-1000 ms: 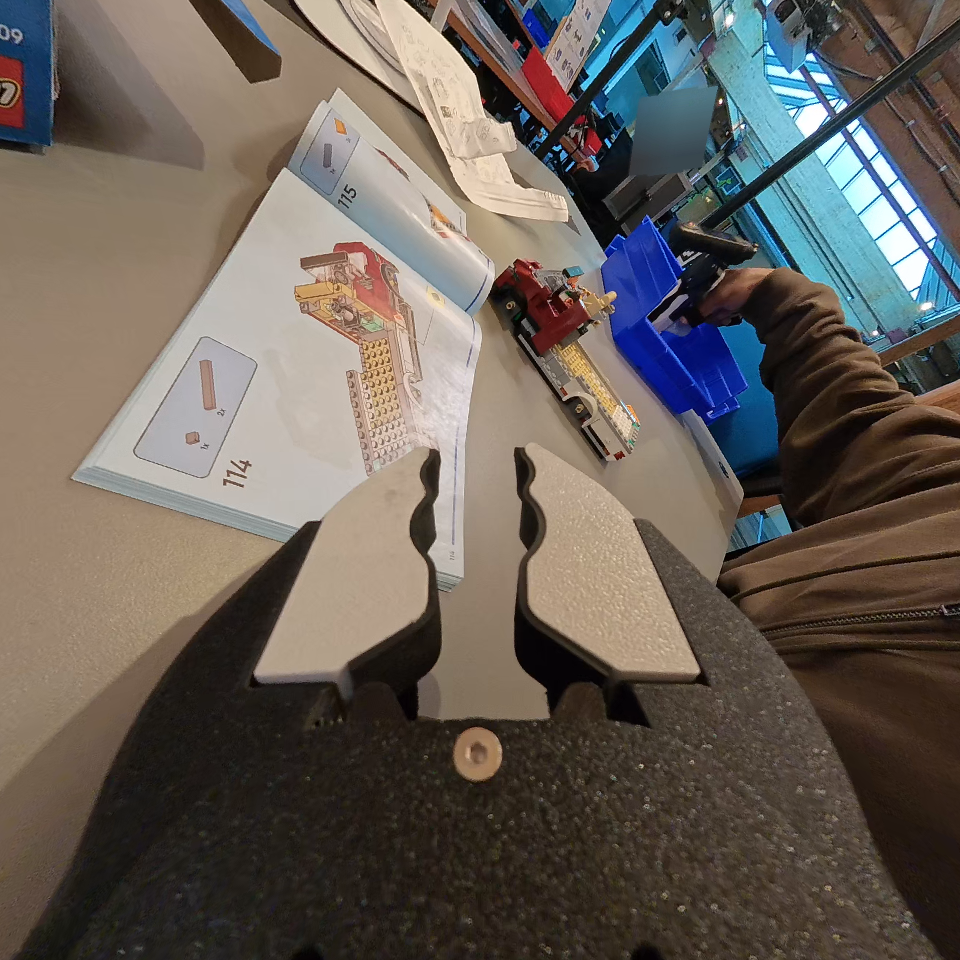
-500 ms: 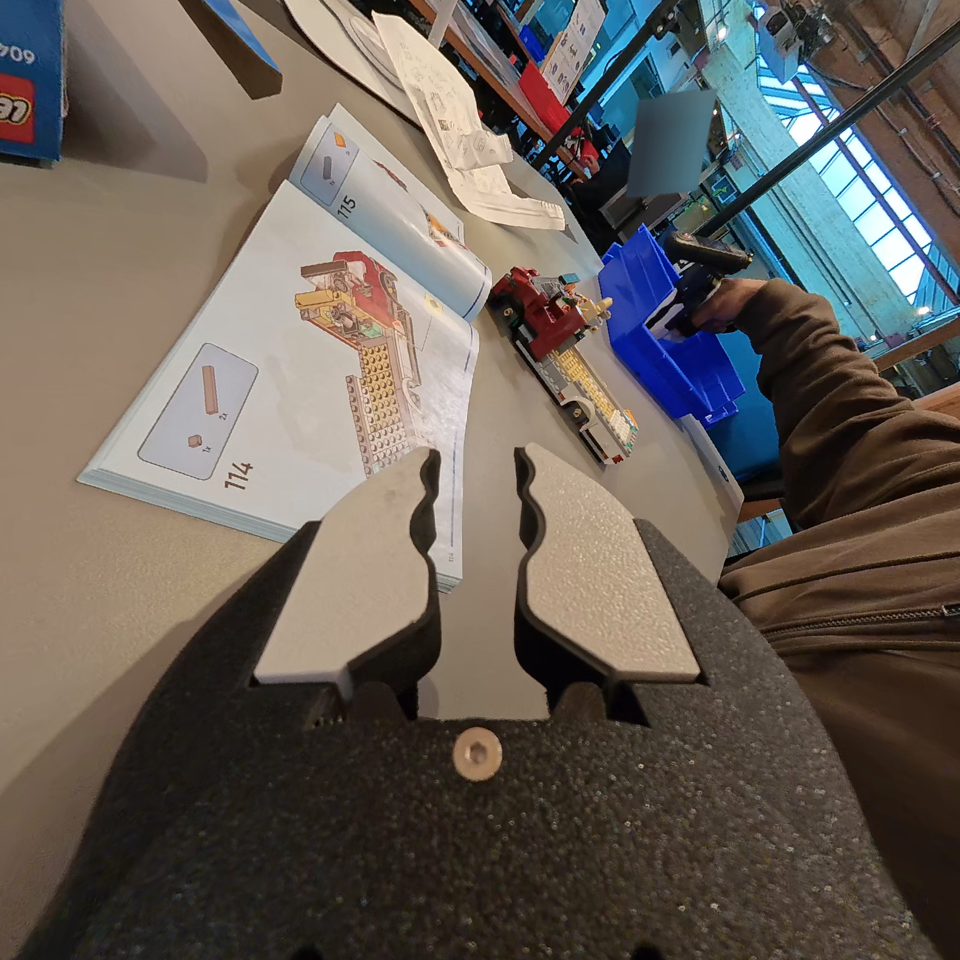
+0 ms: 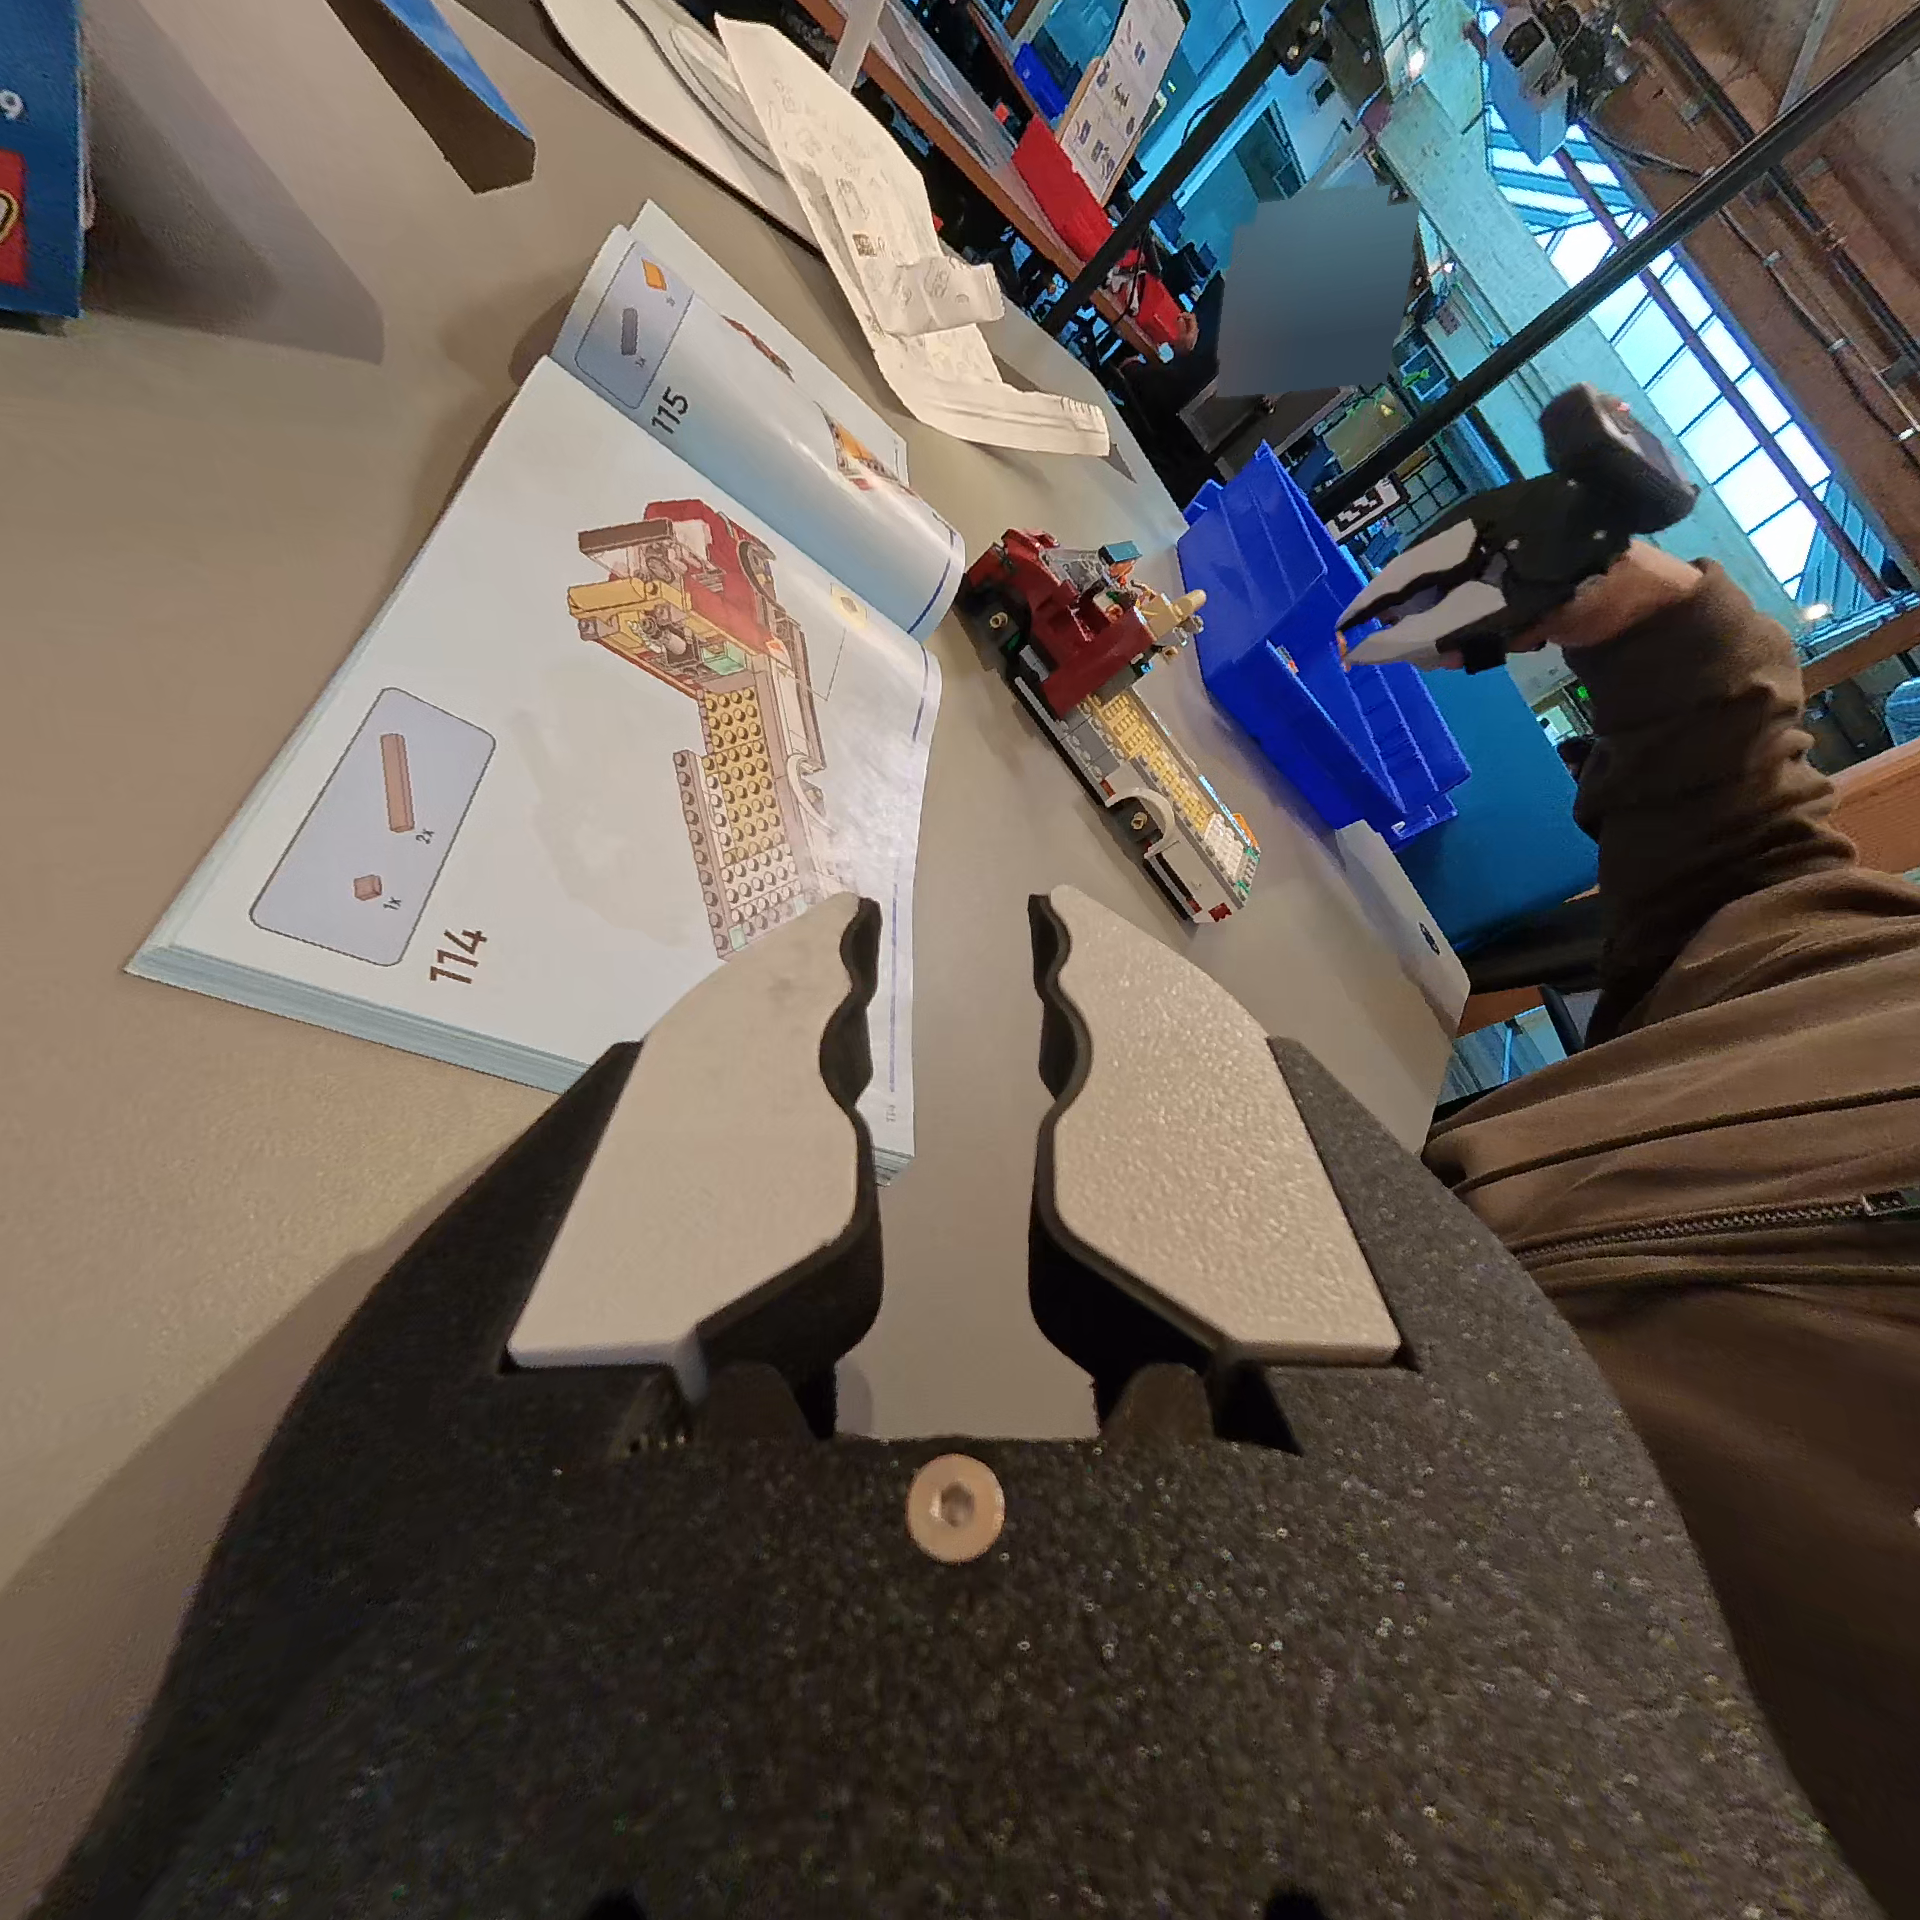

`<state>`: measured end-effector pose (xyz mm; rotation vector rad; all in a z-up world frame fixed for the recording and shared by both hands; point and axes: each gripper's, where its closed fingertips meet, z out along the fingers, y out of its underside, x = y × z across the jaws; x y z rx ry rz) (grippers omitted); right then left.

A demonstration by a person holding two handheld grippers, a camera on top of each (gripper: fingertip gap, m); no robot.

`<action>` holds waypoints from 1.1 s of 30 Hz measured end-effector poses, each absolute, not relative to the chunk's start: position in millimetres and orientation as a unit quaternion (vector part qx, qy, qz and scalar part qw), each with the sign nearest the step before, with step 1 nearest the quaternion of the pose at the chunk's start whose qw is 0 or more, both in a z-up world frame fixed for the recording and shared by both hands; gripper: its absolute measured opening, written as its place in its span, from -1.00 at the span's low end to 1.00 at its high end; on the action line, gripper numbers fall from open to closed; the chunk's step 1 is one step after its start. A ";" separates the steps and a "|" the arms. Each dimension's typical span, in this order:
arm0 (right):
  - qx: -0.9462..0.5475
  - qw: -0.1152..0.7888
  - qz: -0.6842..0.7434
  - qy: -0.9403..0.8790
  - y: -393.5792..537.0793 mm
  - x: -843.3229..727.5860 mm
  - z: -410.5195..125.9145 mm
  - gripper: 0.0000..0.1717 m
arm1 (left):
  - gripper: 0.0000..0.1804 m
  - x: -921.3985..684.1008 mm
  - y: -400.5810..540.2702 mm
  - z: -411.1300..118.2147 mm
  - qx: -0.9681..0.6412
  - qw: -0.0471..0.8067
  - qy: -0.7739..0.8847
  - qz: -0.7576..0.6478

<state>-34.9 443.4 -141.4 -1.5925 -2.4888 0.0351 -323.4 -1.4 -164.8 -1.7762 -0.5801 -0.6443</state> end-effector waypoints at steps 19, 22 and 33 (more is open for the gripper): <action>-0.410 0.013 0.046 -0.911 295.5 -44.4 -224.7 -0.79 | -0.68 -318.4 -3.2 -161.8 -0.745 0.555 -0.235 -0.286; -0.408 0.016 0.047 -0.912 295.0 -44.1 -224.5 -0.79 | -0.68 -318.9 -3.4 -161.5 -0.745 0.556 -0.236 -0.283; -0.438 0.054 0.079 -0.894 297.4 -54.2 -211.6 -0.71 | -0.68 -318.9 -3.4 -161.2 -0.744 0.557 -0.236 -0.284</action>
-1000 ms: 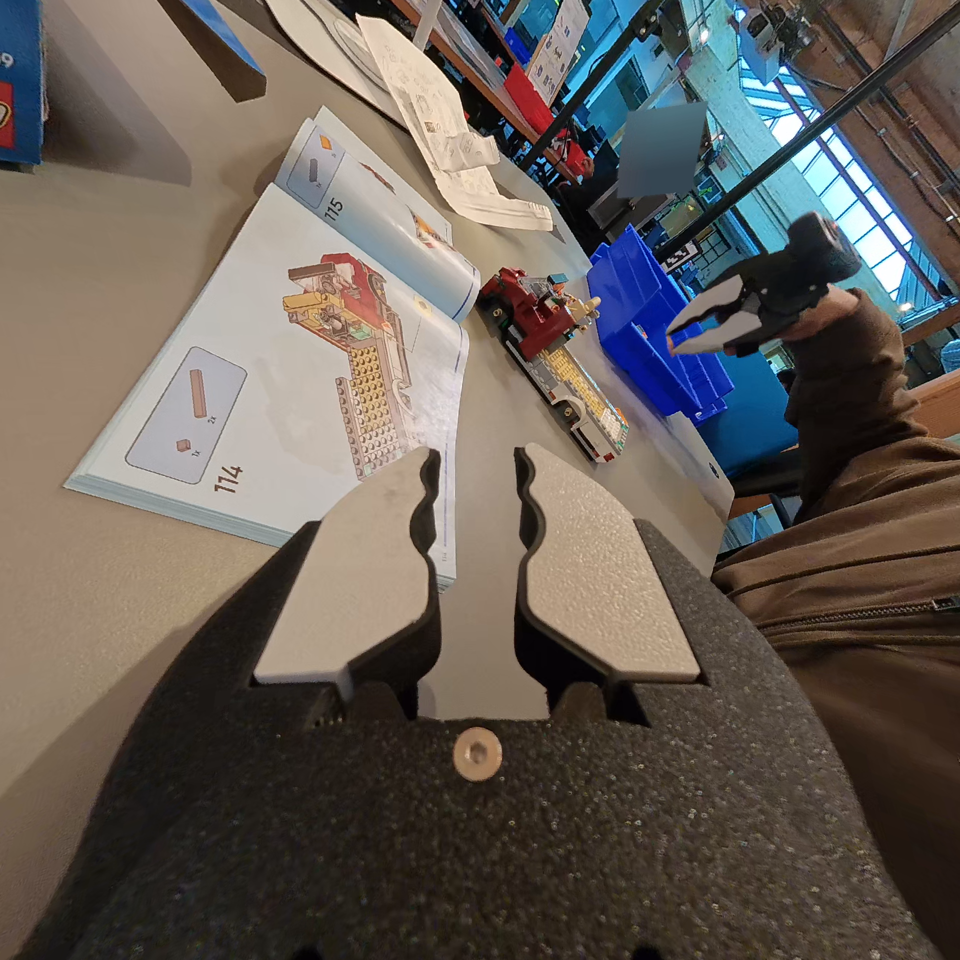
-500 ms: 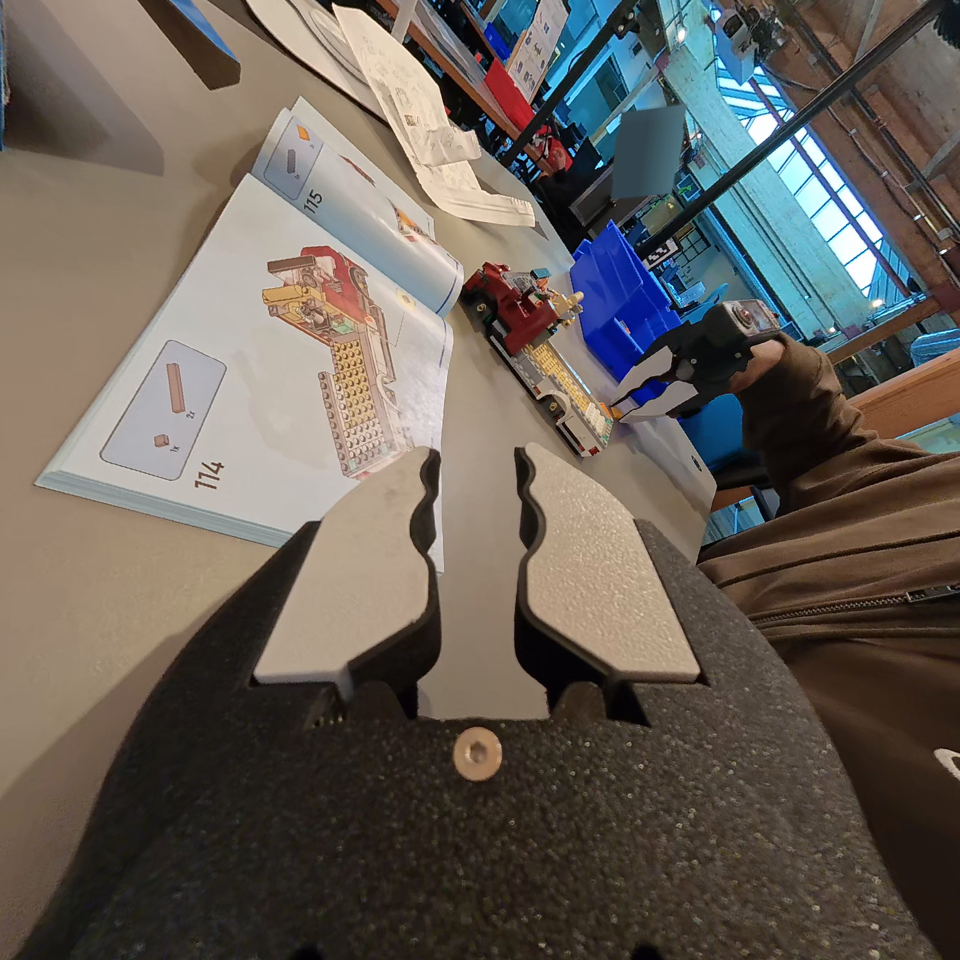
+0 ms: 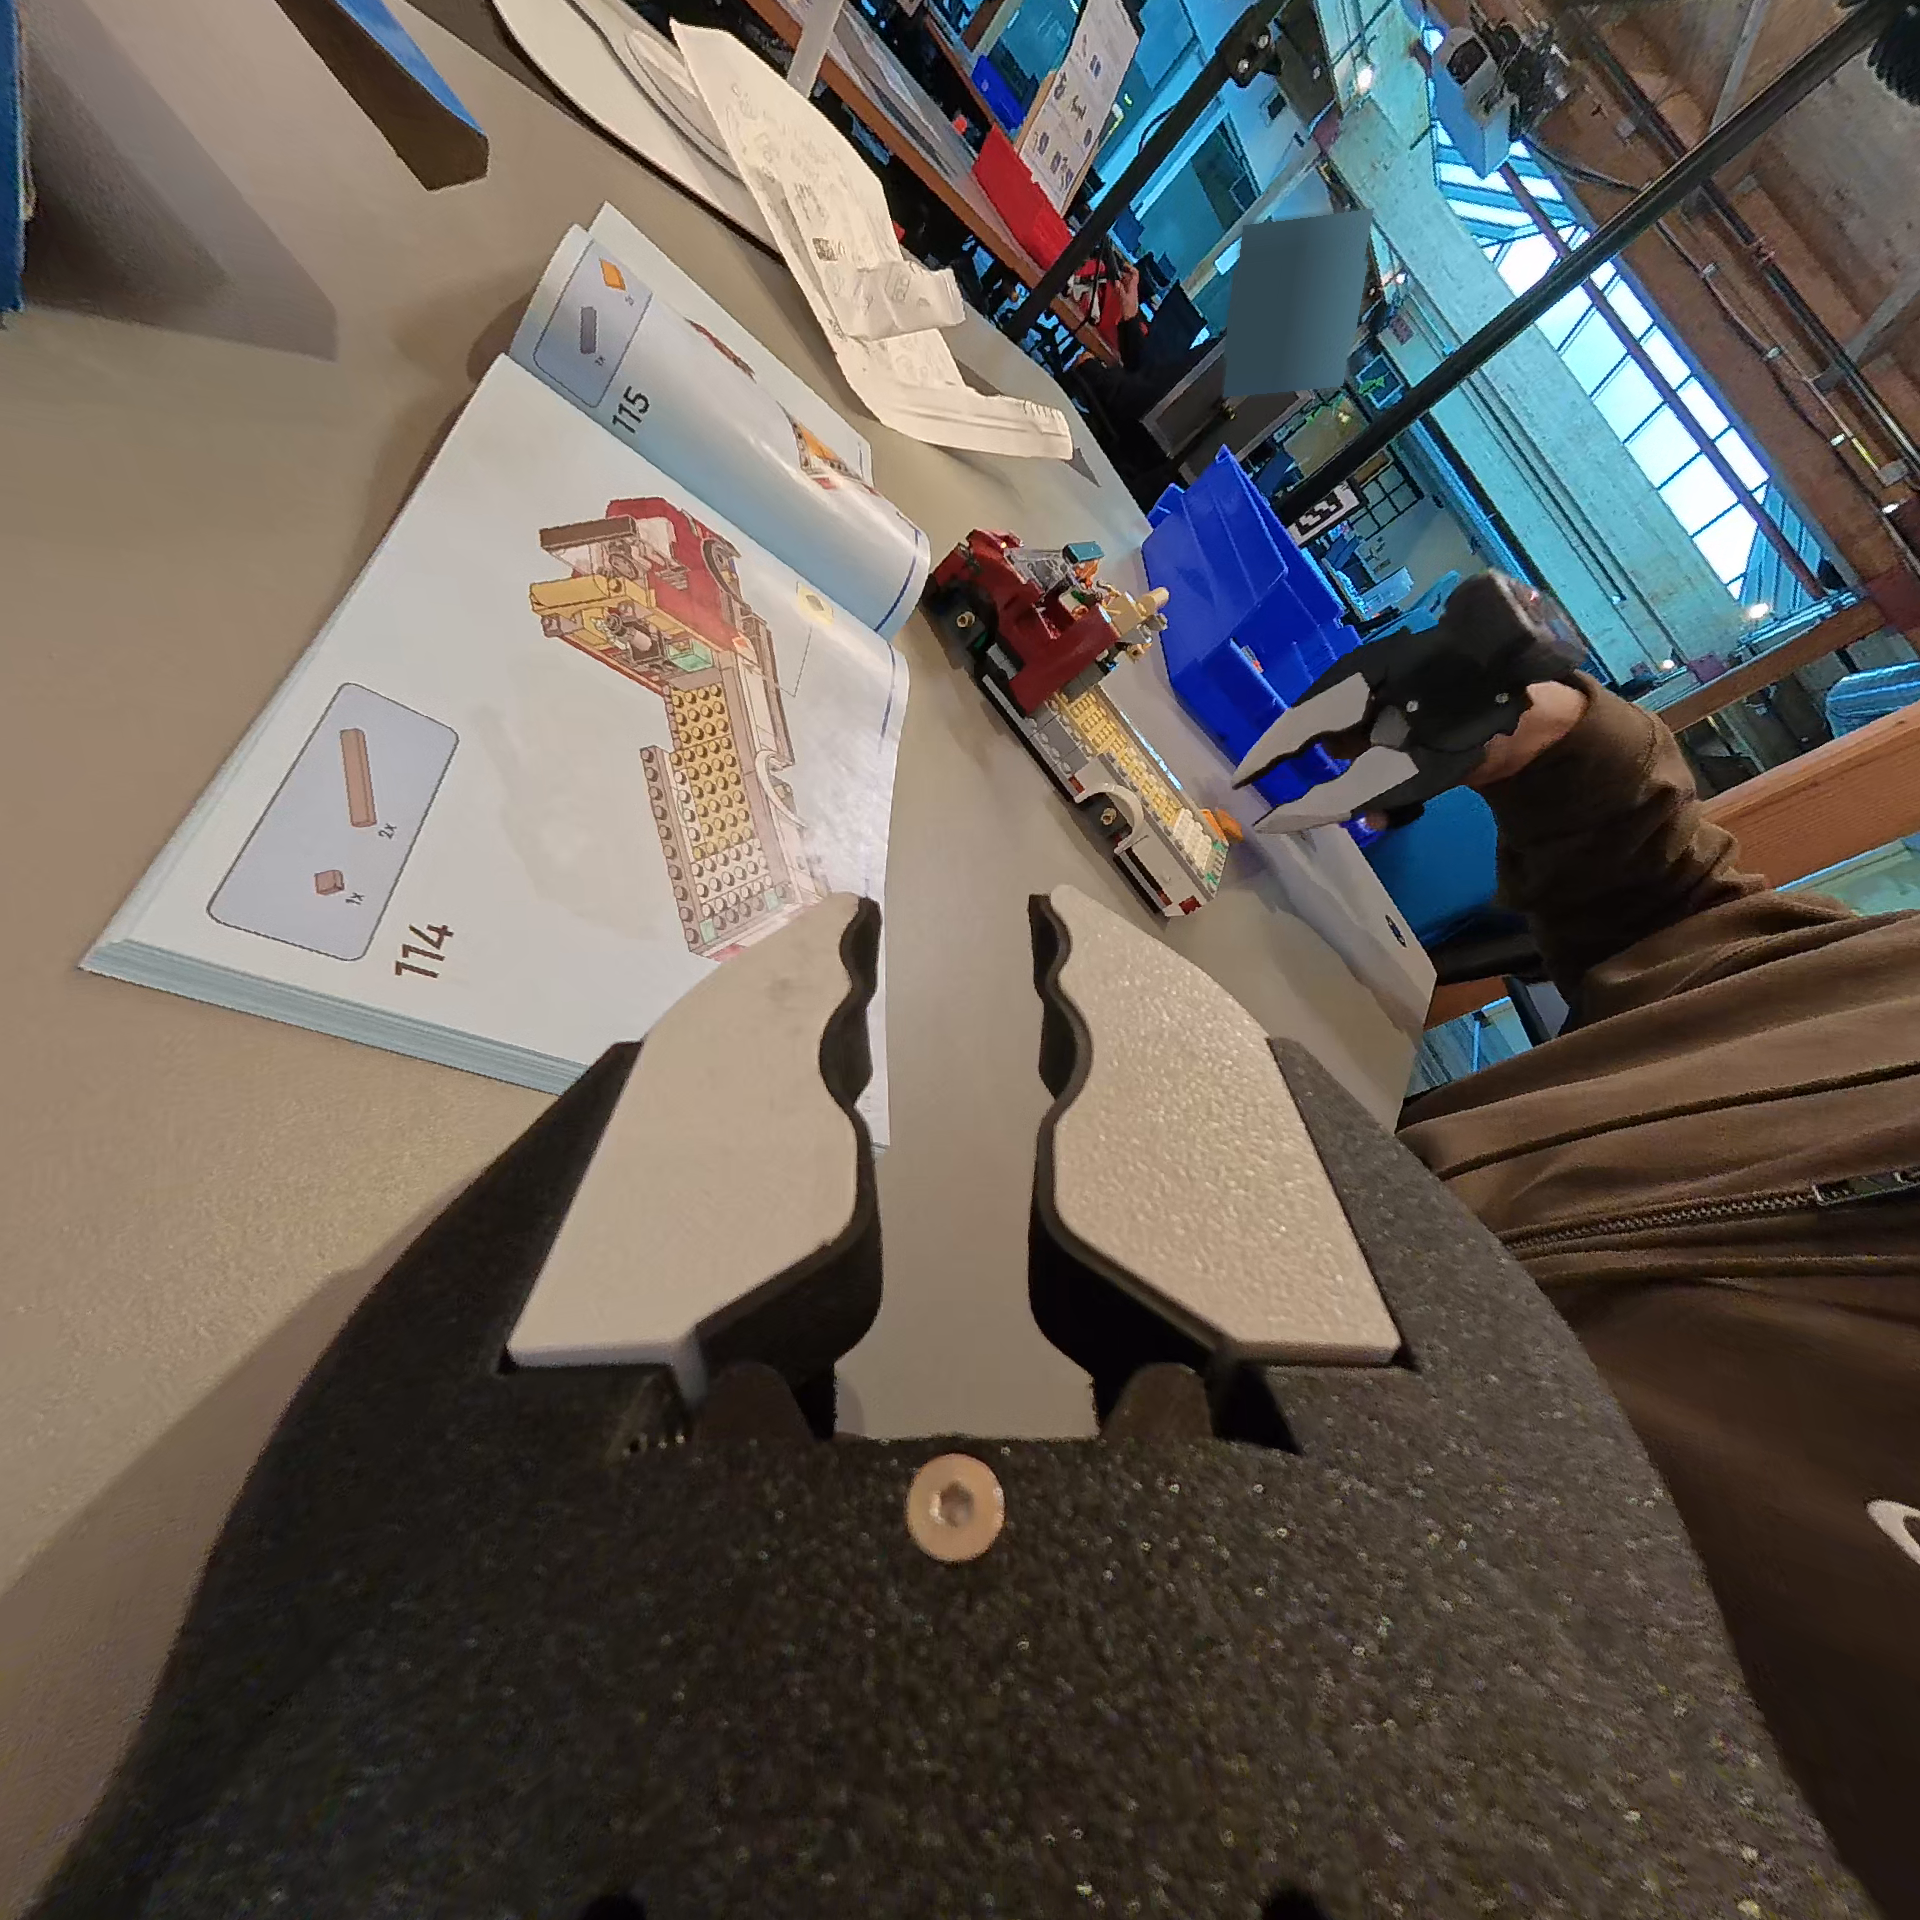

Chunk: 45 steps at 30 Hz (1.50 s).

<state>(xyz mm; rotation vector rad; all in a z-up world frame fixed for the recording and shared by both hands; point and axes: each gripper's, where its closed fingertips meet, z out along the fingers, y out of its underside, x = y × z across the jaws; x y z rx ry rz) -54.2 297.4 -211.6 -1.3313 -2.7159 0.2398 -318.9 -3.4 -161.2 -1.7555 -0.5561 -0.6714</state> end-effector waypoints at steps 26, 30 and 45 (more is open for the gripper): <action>-0.504 0.079 0.032 -0.859 487.1 23.5 -181.1 -0.71 | -0.68 -325.2 0.7 -177.9 -0.769 0.516 -0.271 -0.262; -0.463 0.021 0.029 -0.886 452.5 31.7 -206.4 -0.89 | -0.68 -326.9 2.4 -183.8 -0.779 0.501 -0.281 -0.253; -0.443 0.045 0.100 -0.890 409.3 38.7 -189.2 -0.72 | -0.68 -327.4 3.7 -189.2 -0.787 0.485 -0.289 -0.250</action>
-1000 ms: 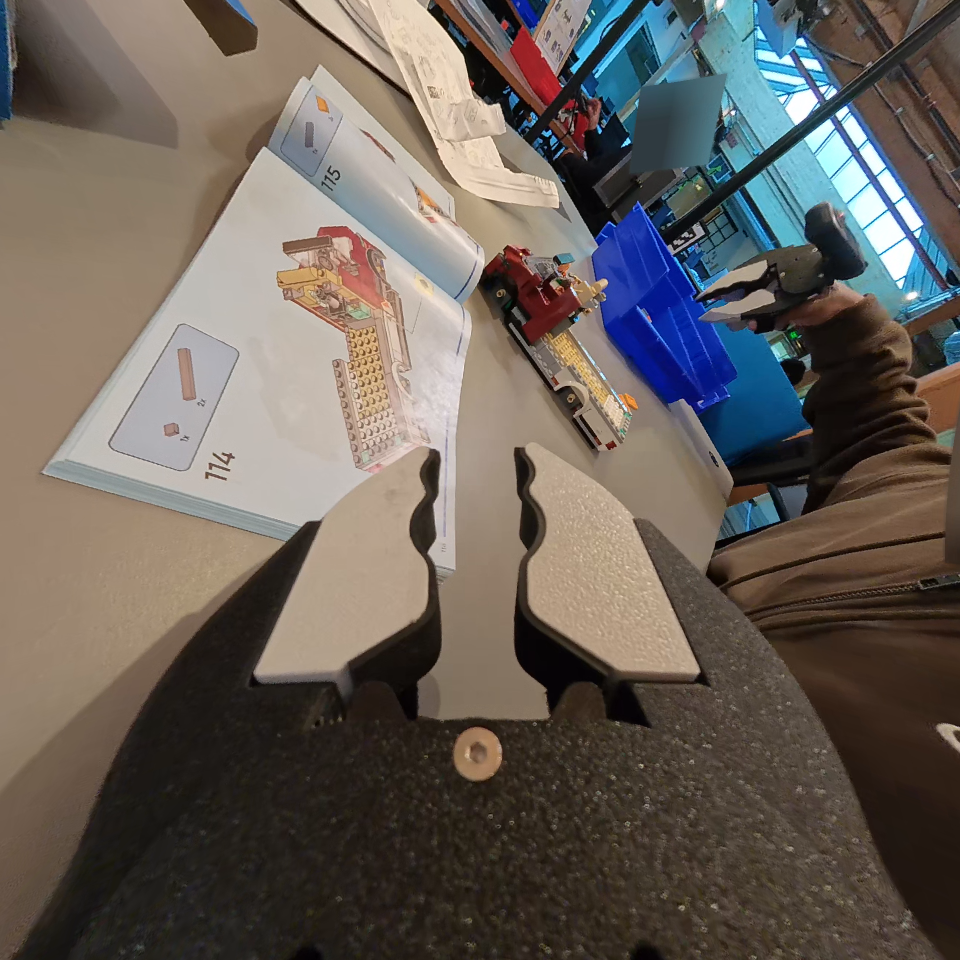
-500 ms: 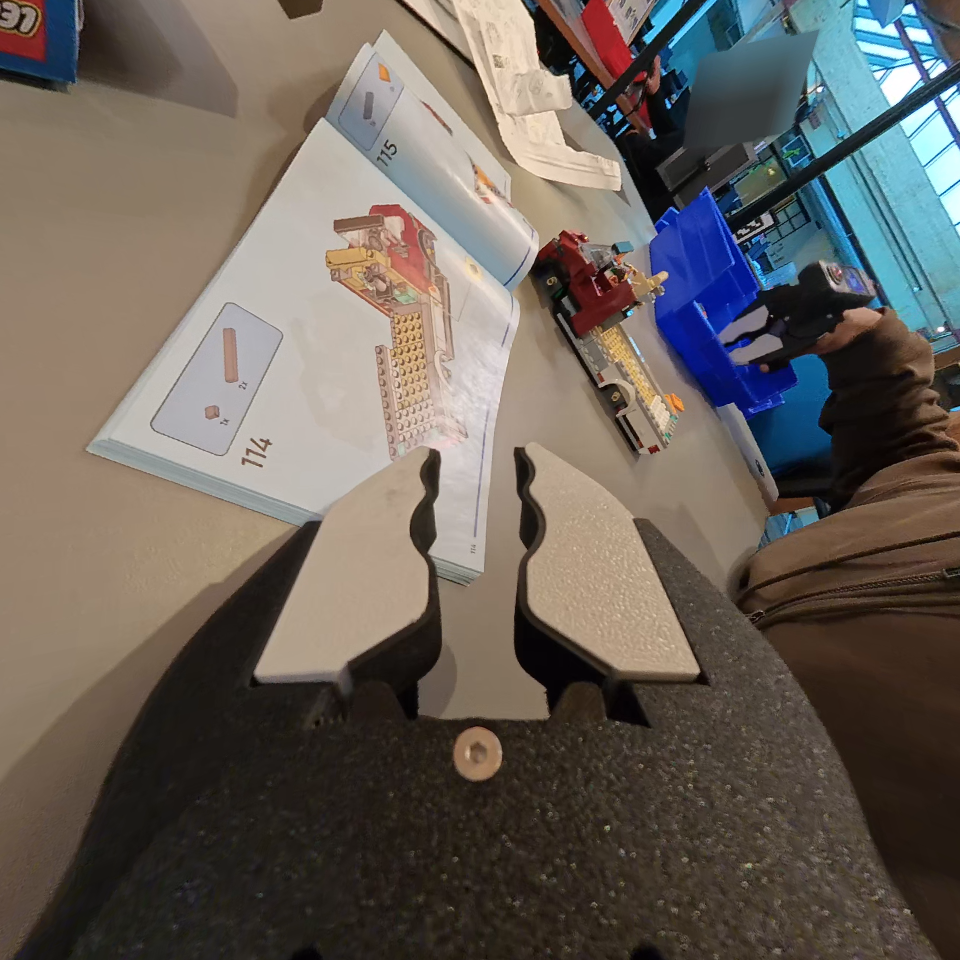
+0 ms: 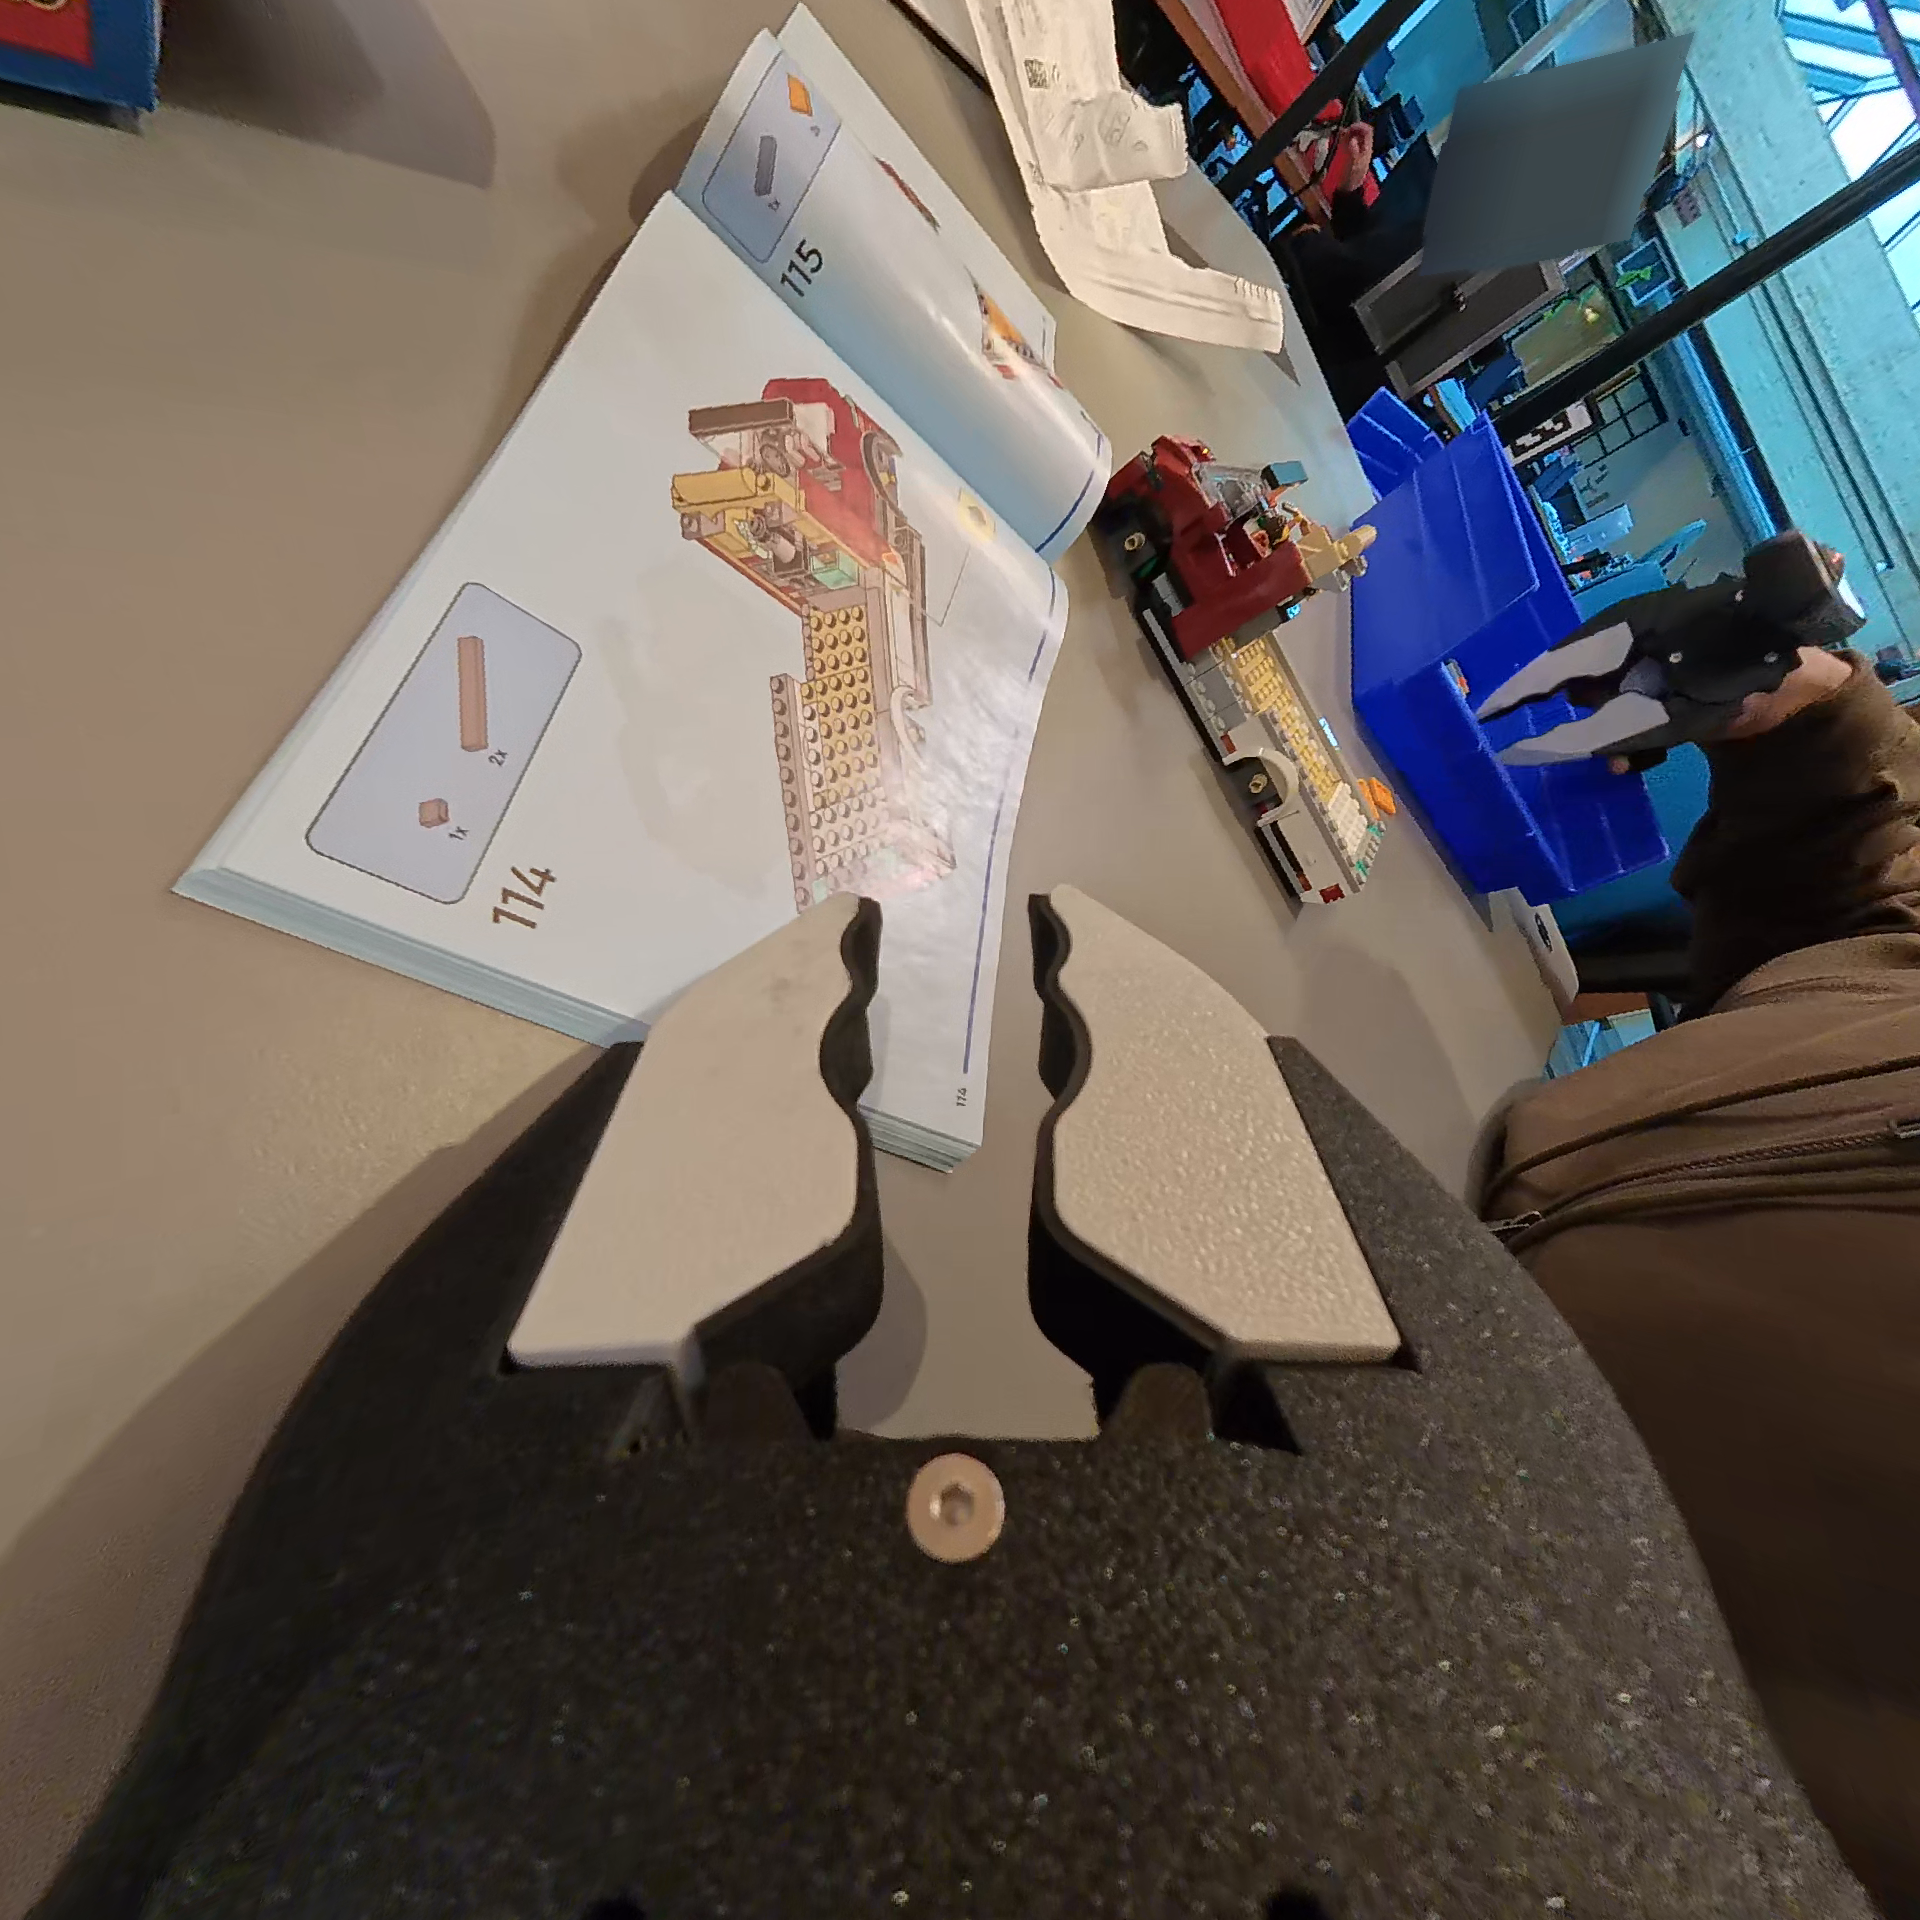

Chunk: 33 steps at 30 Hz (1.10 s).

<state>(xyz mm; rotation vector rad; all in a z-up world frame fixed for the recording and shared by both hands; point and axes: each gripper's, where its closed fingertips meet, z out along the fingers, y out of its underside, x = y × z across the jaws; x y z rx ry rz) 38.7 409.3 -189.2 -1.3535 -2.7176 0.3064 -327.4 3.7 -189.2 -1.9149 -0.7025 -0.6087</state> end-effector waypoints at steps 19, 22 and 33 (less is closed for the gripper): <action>-0.296 0.103 0.171 -0.934 371.6 -22.4 -208.7 -0.76 | -0.69 -328.8 6.0 -192.9 -0.795 0.476 -0.293 -0.236; -0.265 0.113 0.190 -0.939 367.1 -38.8 -209.9 -0.76 | -0.69 -329.4 5.8 -192.8 -0.795 0.477 -0.294 -0.231; -0.294 0.029 0.200 -0.934 358.1 -36.2 -219.8 -0.90 | -0.69 -327.9 6.8 -192.6 -0.796 0.477 -0.289 -0.237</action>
